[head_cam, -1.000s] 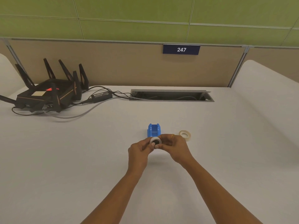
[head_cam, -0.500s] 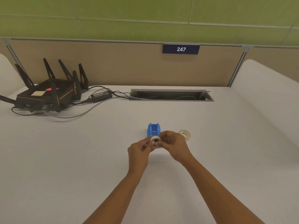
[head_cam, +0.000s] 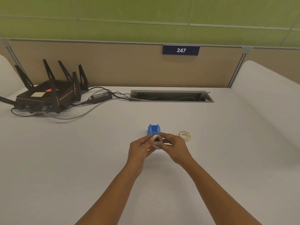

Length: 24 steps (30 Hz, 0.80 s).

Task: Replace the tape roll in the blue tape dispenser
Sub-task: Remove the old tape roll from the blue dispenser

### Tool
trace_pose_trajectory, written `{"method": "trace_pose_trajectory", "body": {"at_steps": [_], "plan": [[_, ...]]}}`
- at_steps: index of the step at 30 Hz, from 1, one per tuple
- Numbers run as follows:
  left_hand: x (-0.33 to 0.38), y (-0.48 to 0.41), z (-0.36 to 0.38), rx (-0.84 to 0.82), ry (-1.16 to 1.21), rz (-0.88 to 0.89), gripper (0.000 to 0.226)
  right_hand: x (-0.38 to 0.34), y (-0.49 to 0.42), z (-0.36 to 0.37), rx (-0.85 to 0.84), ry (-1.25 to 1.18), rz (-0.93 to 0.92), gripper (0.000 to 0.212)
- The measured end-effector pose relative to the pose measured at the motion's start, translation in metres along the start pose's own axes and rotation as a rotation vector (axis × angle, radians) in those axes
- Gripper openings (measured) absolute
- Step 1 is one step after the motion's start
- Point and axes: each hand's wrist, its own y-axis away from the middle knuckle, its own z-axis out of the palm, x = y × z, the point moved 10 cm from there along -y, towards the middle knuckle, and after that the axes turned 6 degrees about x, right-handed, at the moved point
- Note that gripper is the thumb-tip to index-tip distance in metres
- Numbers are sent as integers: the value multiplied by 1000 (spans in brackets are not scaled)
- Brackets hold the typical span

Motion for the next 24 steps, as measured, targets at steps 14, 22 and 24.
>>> {"method": "trace_pose_trajectory", "body": {"at_steps": [14, 22, 24], "plan": [[-11, -4, -6, 75, 69, -78, 19, -11, 8, 8, -18, 87, -100, 42], [-16, -5, -17, 201, 102, -86, 17, 23, 0, -40, 176, 232, -36, 54], [-16, -5, -20, 222, 106, -92, 18, 40, -2, -62, 259, 302, 31, 52]]}}
